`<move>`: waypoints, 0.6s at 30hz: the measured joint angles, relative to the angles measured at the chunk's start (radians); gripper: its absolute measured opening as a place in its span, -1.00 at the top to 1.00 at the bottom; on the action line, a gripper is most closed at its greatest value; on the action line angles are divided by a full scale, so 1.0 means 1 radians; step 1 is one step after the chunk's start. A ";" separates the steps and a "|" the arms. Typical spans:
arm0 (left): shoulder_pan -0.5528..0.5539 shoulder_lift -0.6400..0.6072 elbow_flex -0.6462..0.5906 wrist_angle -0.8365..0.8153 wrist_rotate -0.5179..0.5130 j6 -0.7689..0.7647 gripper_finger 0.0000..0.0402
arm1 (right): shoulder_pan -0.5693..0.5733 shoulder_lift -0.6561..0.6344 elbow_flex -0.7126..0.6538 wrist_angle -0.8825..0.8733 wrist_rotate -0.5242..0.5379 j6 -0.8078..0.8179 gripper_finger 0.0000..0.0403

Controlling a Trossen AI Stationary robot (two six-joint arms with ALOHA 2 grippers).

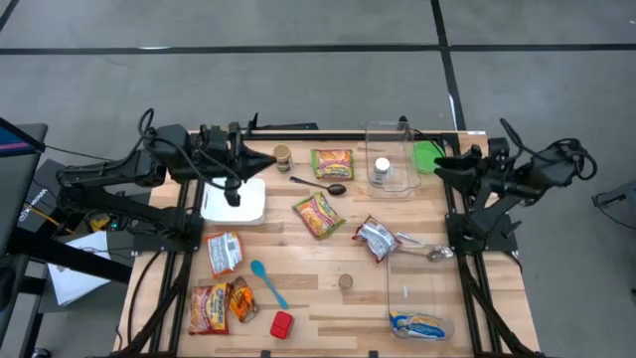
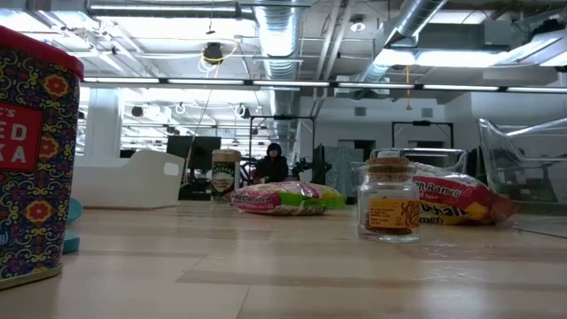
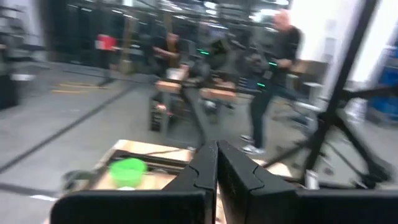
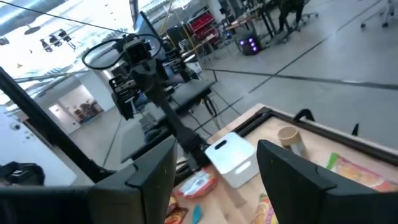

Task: Pick & Place Food Item
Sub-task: Put the gold seasoning bottle into the top transparent bin

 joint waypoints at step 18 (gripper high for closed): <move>0.018 0.002 0.000 0.088 -0.242 0.058 0.57 | -0.021 -0.054 -0.001 -0.039 -0.004 -0.068 -0.07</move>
